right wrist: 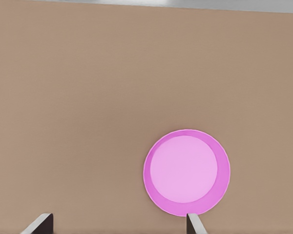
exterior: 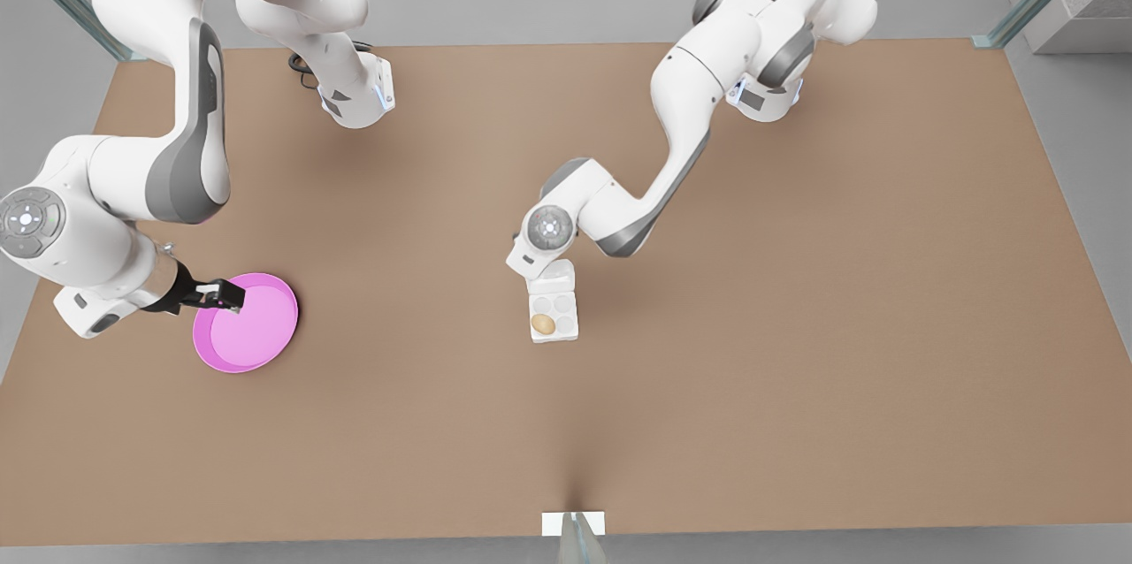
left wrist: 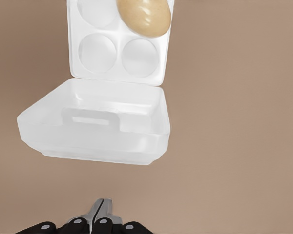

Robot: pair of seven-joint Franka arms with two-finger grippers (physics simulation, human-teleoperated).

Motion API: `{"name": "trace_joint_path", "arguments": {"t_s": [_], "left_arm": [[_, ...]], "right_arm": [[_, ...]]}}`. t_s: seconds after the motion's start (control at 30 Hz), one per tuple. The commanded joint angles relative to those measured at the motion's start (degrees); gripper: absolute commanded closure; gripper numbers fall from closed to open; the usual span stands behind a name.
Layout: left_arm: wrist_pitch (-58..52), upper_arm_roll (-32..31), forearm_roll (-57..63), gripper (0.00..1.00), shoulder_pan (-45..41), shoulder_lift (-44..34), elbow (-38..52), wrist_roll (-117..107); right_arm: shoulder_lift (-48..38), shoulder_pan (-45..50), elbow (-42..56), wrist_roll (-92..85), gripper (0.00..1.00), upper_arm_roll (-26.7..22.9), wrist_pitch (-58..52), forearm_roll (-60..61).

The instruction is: Pack egg into the box and close the box lid

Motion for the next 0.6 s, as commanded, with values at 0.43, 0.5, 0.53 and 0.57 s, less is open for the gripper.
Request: {"name": "trace_joint_path", "arguments": {"t_s": [0.43,0.5,0.53,0.57], "left_arm": [[6.1,2.1,0.4,0.79,0.8,1.4,0.6,3.9],[9.5,2.3,0.4,0.79,0.8,2.0,0.6,3.9],[11.6,2.4,0.4,0.79,0.8,1.9,0.6,3.8],[13.8,2.4,0.3,0.79,0.8,1.9,0.7,3.8]], "right_arm": [[0.1,0.2,0.0,1.0,0.00,0.1,-0.1,-0.1],[0.1,0.2,0.0,1.0,0.00,0.1,0.0,0.0],[0.1,0.2,0.0,1.0,0.00,0.1,-0.1,-0.1],[0.1,0.2,0.0,1.0,0.00,0.0,-0.1,-0.1]]}}
